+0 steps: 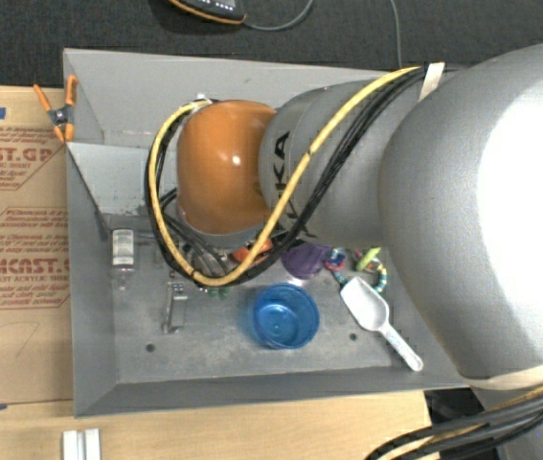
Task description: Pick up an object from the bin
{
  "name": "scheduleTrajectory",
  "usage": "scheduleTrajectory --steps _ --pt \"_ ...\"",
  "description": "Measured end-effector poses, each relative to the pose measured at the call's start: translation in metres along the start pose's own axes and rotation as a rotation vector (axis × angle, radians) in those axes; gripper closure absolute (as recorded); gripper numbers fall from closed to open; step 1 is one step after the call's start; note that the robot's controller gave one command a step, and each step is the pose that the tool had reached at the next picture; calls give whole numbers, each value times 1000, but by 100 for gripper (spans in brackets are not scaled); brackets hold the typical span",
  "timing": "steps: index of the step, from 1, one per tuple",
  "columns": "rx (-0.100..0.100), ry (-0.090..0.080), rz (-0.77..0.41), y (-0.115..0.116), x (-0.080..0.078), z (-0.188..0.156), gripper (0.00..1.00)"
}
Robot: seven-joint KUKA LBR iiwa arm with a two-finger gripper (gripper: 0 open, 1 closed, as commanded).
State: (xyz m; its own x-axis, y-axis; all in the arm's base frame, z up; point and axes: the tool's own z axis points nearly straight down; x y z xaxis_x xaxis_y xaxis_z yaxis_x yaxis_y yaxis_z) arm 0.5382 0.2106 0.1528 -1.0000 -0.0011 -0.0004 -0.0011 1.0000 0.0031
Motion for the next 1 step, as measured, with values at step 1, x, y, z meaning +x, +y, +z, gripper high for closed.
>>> scheduleTrajectory --steps 1 --pt "0 0 0 0 0 0 0"
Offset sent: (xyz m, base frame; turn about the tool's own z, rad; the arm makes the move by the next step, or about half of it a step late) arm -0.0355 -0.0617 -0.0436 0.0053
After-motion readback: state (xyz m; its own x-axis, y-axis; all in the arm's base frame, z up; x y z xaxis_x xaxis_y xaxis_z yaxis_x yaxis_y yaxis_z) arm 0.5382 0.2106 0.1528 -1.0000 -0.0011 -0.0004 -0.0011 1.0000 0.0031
